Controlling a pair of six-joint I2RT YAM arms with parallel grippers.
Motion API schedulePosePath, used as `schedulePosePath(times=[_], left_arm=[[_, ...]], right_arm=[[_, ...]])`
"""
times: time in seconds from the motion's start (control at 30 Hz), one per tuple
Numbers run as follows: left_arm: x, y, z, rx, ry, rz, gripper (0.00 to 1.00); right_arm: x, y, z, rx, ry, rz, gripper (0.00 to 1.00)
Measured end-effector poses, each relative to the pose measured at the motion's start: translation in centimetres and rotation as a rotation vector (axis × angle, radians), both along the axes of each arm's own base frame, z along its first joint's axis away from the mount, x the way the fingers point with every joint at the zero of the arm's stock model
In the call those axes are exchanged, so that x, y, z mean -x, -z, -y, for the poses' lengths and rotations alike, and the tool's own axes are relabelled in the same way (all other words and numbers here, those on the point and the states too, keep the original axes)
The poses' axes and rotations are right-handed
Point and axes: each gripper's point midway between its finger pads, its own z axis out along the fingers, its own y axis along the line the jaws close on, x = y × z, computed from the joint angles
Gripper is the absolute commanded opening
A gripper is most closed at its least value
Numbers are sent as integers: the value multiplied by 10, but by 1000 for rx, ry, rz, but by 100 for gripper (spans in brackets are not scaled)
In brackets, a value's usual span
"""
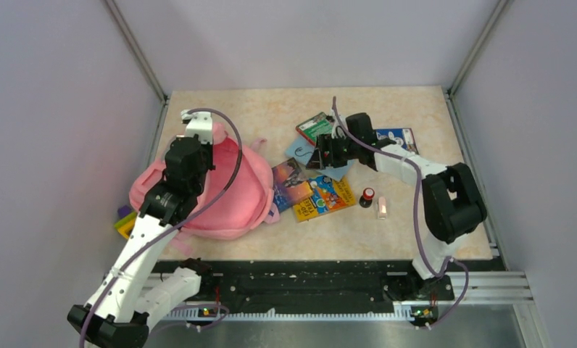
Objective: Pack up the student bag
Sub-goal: Pick up the book from the center of the board.
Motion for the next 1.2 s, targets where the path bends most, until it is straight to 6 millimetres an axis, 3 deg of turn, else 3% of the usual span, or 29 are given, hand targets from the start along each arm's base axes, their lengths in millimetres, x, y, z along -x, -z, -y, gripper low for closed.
schedulePosePath(times=[0.1, 0.2, 0.3, 0.47, 0.87, 0.97, 1.03, 1.2], left_arm=[[2, -3, -1, 11, -2, 17, 0], [2, -3, -1, 16, -1, 20, 0], [2, -2, 1, 18, 9, 17, 0], [1, 1, 4, 22, 24, 11, 0], [2, 2, 7, 34, 42, 9, 0], [3, 1, 7, 38, 44, 12, 0], [4, 0, 7, 41, 45, 16, 0], [6, -1, 8, 49, 50, 23, 0]], right_arm=[[16, 24, -2, -2, -29, -77, 70], [22, 34, -11, -21, -60, -108, 67], [21, 42, -22, -46, -83, -119, 67], [14, 70, -28, -31, -83, -171, 67], [15, 82, -69, -95, -159, -206, 63], [15, 83, -78, -116, -167, -214, 54], [15, 84, -81, -130, -163, -223, 43], [14, 79, -89, -200, -145, -262, 6]])
